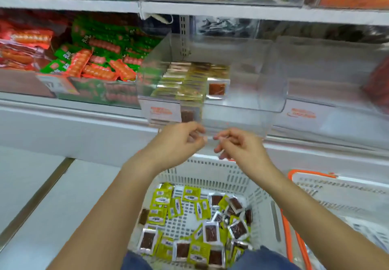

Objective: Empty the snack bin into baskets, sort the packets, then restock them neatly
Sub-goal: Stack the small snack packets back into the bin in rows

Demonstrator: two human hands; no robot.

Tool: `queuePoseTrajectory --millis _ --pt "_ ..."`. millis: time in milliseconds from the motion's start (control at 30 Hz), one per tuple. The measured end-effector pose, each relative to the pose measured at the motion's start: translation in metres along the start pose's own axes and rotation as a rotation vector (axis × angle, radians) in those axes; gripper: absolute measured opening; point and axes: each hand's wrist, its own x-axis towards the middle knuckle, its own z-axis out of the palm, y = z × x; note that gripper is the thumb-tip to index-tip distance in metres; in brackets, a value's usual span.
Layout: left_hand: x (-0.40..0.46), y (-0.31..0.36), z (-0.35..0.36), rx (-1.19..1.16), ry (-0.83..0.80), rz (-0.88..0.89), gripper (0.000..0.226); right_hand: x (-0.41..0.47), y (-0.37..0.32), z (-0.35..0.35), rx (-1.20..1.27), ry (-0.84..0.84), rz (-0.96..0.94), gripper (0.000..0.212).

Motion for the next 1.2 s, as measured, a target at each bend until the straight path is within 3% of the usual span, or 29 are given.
queuePoseTrajectory --millis 67,167,300,367,500,633,800,933,1067,1200 --pt "-0.007 -0.019 0.006 0.002 -0.206 -0.09 0.028 -0.015 0.044 0.013 -0.071 -0.065 0.11 0.027" --pt "-0.015 -0.068 0.015 0.165 -0.37 -0.198 0.03 -0.025 0.111 0.027 -0.264 -0.183 0.295 0.013" --pt "-0.029 -0.149 0.047 0.26 -0.49 -0.421 0.033 -0.029 0.191 0.038 -0.514 -0.368 0.546 0.04" --pt "-0.032 -0.185 0.075 0.205 -0.525 -0.487 0.032 -0.029 0.222 0.042 -0.502 -0.313 0.628 0.049" --pt "-0.024 -0.236 0.142 0.153 -0.623 -0.535 0.025 -0.026 0.283 0.048 -0.463 -0.156 0.692 0.047" --pt "-0.012 -0.264 0.196 0.07 -0.589 -0.585 0.031 -0.019 0.335 0.069 -0.627 -0.225 0.761 0.087" --pt "0.005 -0.263 0.245 -0.068 -0.451 -0.595 0.025 -0.013 0.349 0.098 -0.942 -0.241 0.619 0.073" --pt "0.0 -0.249 0.27 -0.282 -0.333 -0.678 0.03 -0.027 0.345 0.132 -0.865 -0.301 0.321 0.069" --pt "-0.009 -0.246 0.282 -0.428 -0.322 -0.813 0.041 -0.034 0.337 0.143 -0.657 -0.47 0.356 0.066" --pt "-0.009 -0.248 0.288 -0.535 -0.292 -0.9 0.04 -0.034 0.326 0.14 -0.469 -0.512 0.383 0.074"
